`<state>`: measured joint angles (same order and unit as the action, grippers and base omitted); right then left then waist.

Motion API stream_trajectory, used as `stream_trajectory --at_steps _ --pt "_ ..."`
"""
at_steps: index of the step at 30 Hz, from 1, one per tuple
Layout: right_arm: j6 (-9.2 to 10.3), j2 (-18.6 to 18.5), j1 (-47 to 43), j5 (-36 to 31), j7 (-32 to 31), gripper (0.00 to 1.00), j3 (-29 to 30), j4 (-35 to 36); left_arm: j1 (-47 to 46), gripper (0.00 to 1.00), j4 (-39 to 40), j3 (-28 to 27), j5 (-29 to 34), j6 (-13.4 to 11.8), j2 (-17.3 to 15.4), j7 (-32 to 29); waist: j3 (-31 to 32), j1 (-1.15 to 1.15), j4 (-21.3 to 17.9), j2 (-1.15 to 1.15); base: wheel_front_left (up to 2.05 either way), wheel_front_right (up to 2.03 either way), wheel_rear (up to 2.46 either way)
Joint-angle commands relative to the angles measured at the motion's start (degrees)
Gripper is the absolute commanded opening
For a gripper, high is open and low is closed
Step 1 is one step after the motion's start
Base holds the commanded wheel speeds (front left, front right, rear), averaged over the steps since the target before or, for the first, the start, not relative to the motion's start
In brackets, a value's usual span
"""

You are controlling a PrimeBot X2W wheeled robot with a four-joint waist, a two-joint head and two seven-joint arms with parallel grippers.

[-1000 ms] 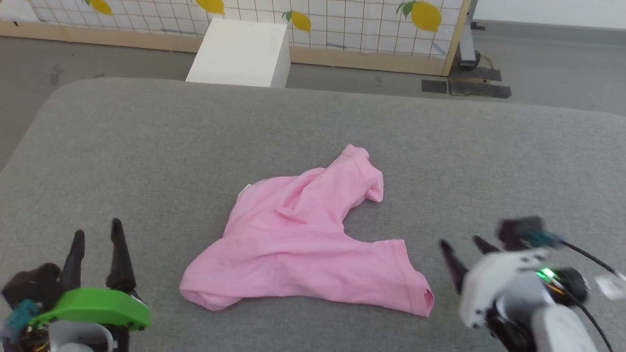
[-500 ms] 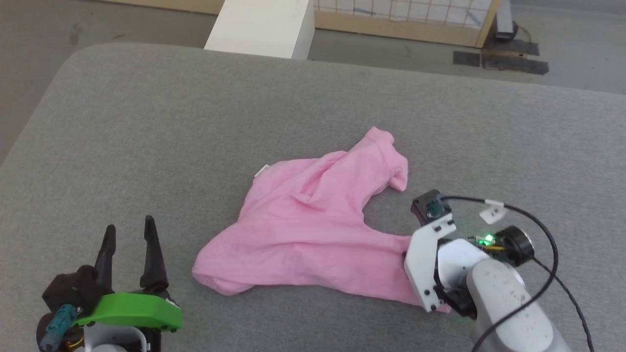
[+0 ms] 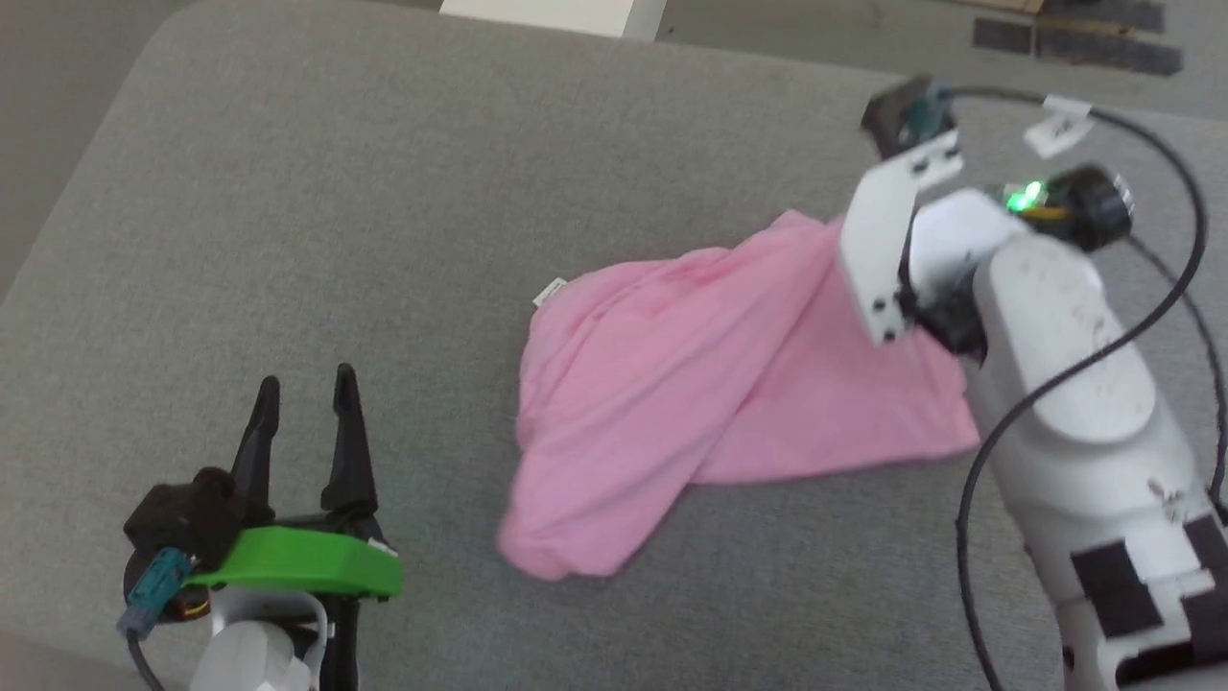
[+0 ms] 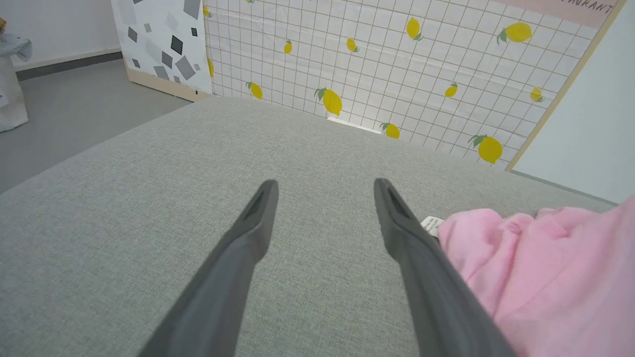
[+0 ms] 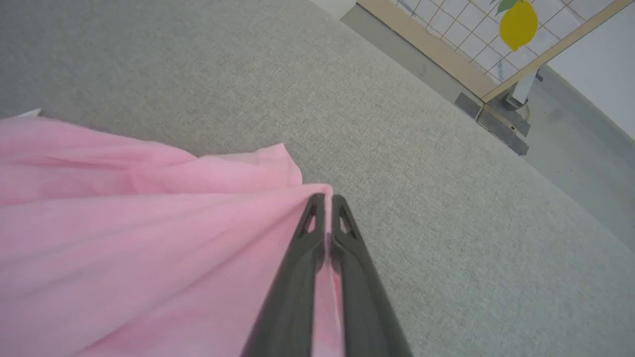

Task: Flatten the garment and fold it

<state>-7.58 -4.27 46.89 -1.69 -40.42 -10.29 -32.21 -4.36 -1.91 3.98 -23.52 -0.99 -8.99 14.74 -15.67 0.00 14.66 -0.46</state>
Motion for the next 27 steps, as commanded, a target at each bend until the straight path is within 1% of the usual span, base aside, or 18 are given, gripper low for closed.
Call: stream_trajectory --at_steps 1,2,3,4,9,12,15,18,21,24,27 --pt "0.09 0.09 1.03 -1.71 1.67 0.00 0.82 -1.69 -1.10 1.00 -0.55 -0.33 0.40 0.65 0.52 0.26 -1.92 0.00 1.74 0.46 0.00 0.00 0.00" --pt "0.09 0.25 1.71 -2.64 2.65 0.13 1.35 -3.37 -1.41 1.00 -1.00 -0.50 0.59 1.03 0.89 0.26 -2.14 0.00 2.00 0.46 0.00 0.00 0.00" --pt "0.09 0.40 2.16 -3.10 3.36 0.40 1.71 -4.68 -1.59 1.00 -1.32 -0.68 0.82 1.29 1.11 0.26 -2.27 0.00 2.09 0.46 0.00 0.00 0.00" --pt "0.09 0.54 2.86 -3.74 5.02 1.00 2.13 -5.82 -1.72 1.00 -1.80 -0.95 0.88 1.60 1.45 0.26 -2.39 0.00 2.14 0.46 0.00 0.00 0.00" --pt "0.09 1.12 4.74 -2.80 12.89 1.00 5.89 -8.77 -1.57 1.00 -3.35 -1.99 1.72 2.70 2.45 0.26 -0.67 0.00 1.57 0.46 0.00 0.00 0.00" --pt "0.09 1.26 4.08 -0.89 19.22 1.00 8.45 -7.69 -0.84 1.00 -3.97 -2.30 2.38 3.06 2.77 0.26 1.81 0.00 0.62 0.46 0.00 0.00 0.00" --pt "0.09 1.32 0.74 1.43 25.01 1.00 10.33 -5.14 0.21 1.00 -4.36 -2.36 2.95 3.19 2.87 0.26 4.68 0.00 -0.41 0.46 0.00 0.00 0.00" --pt "0.09 1.35 -5.61 4.08 30.26 1.00 10.08 -1.06 1.51 1.00 -4.76 -1.92 3.09 3.43 2.80 0.19 7.38 0.00 -1.57 0.46 0.00 0.00 0.00" --pt "0.09 1.29 -13.09 5.04 33.82 1.00 10.24 3.77 2.66 1.00 -4.79 -1.46 2.98 3.43 2.76 -0.50 9.31 0.00 -2.56 0.46 0.00 0.00 0.00" --pt "0.09 1.31 -22.03 6.26 34.98 1.00 12.44 9.14 3.88 1.00 -4.56 -1.12 2.48 3.39 2.86 -1.45 10.88 0.00 -3.53 0.46 0.00 0.00 0.00" --pt "0.09 1.35 -30.03 8.21 34.45 1.00 15.18 14.08 5.00 1.00 -4.18 -0.42 2.12 3.44 3.07 -2.33 11.95 0.00 -4.24 0.46 0.00 0.00 0.00"
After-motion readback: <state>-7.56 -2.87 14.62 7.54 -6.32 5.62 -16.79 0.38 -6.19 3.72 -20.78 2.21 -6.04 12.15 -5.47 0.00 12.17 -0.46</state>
